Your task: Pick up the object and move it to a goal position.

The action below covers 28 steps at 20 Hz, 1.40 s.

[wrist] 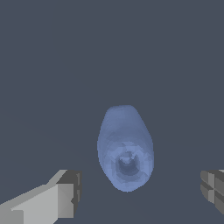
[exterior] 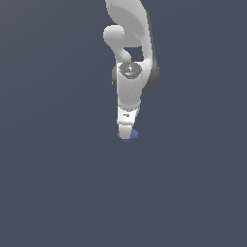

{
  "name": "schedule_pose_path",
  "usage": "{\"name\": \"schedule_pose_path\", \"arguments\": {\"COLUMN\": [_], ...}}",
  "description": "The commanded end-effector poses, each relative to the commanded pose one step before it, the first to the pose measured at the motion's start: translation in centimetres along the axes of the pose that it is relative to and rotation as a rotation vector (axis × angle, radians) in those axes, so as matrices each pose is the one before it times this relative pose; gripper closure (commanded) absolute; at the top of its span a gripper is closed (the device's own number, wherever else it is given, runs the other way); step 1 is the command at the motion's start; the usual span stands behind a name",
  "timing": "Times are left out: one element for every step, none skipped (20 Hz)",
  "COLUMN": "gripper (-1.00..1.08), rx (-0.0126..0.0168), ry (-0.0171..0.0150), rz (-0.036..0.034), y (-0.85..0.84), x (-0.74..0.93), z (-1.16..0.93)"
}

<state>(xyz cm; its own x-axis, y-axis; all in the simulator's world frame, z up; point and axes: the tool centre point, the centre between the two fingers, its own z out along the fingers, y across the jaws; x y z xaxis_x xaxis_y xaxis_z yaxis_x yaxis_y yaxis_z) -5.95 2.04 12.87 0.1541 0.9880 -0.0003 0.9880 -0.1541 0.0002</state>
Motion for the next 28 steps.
{"name": "schedule_pose_path", "arguments": {"gripper": [-0.92,-0.92,-0.92,-0.92,-0.92,-0.92,-0.92,-0.92,-0.92,-0.92,-0.92,-0.92,-0.92,-0.92,-0.92,-0.92,-0.92,-0.92,-0.92,-0.92,-0.92,-0.92,-0.92,-0.92,-0.92,-0.92,-0.92,-0.92], "rx": [-0.00001,0.00005,0.00004,0.00003,0.00002,0.00002,0.00001,0.00001,0.00000,0.00009,0.00000,0.00000,0.00000,0.00003,0.00000,0.00003,0.00003,0.00000,0.00005,0.00002,0.00000,-0.00001,0.00000,-0.00005,0.00000,0.00000,0.00000,0.00000], "ry": [0.00012,0.00004,0.00004,0.00003,0.00003,0.00002,0.00002,0.00001,0.00000,-0.00001,0.00000,0.00000,0.00000,0.00010,0.00000,0.00012,0.00013,0.00000,0.00022,0.00009,0.00000,-0.00002,0.00000,-0.00021,0.00000,0.00000,0.00000,0.00000], "rz": [-0.03893,-0.01137,-0.00984,-0.00832,-0.00684,-0.00530,-0.00378,-0.00229,-0.00069,0.00473,0.00000,0.00000,0.00000,-0.00068,0.00000,-0.00068,-0.00068,0.00000,-0.00117,-0.00068,0.00000,-0.00069,0.00000,-0.00044,0.00000,0.00000,0.00000,0.00000], "y": [-0.203,-0.060,-0.051,-0.043,-0.035,-0.027,-0.019,-0.012,-0.003,0.020,-0.001,-0.003,-0.005,-0.012,-0.011,-0.017,-0.020,-0.017,-0.024,-0.016,-0.005,-0.002,0.010,0.012,0.017,0.016,0.011,0.004], "x": [0.129,0.042,0.037,0.031,0.027,0.021,0.014,0.010,-0.001,-0.012,-0.002,-0.005,-0.009,0.024,-0.015,0.018,0.014,-0.024,0.035,0.011,-0.023,0.017,-0.018,0.011,-0.011,-0.008,-0.005,-0.002], "z": [0.106,0.033,0.028,0.024,0.019,0.015,0.011,0.006,0.002,-0.010,0.033,0.099,0.164,0.231,0.296,0.362,0.425,0.485,0.541,0.513,0.452,0.390,0.326,0.260,0.199,0.139,0.082,0.027]}}
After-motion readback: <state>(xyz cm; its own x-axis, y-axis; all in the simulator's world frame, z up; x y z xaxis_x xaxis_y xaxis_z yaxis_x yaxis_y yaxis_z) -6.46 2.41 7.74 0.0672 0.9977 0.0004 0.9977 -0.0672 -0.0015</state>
